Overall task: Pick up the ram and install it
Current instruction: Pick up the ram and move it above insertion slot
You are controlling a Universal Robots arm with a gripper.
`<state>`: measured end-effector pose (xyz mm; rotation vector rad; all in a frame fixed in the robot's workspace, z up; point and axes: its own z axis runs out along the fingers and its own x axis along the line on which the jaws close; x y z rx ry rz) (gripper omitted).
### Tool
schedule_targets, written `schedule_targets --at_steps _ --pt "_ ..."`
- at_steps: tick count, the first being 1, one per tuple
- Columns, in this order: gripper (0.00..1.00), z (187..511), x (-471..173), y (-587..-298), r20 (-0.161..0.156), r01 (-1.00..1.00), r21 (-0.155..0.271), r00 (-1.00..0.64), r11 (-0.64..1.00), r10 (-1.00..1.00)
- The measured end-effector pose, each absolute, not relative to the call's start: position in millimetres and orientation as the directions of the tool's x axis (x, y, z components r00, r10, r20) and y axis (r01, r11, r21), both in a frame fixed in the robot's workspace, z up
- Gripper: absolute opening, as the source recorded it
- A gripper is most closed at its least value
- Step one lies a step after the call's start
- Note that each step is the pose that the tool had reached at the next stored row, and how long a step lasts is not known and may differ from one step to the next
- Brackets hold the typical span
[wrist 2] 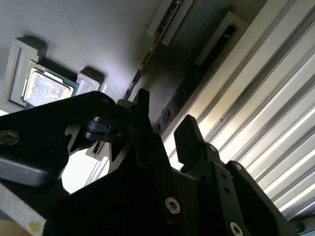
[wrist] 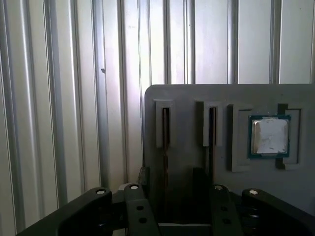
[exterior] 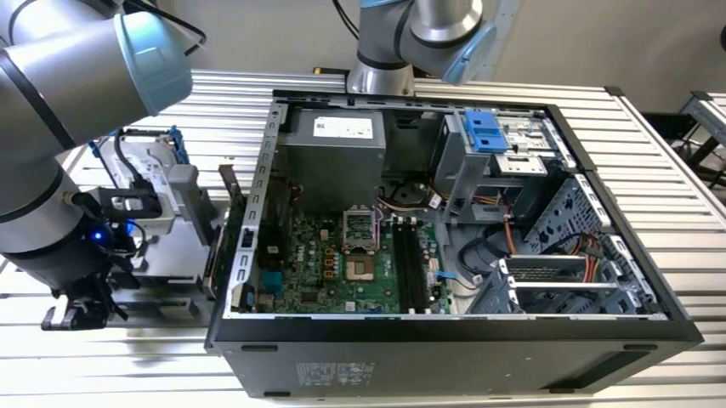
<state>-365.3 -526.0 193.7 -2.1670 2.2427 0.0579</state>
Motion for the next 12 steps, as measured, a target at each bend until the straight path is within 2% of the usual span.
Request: schedule_targets --at_steps 12 --pt "1.0 193.6 -365.7 -529.7 -0.043 -1.0 0.01 -0.029 0.028 -0.999"
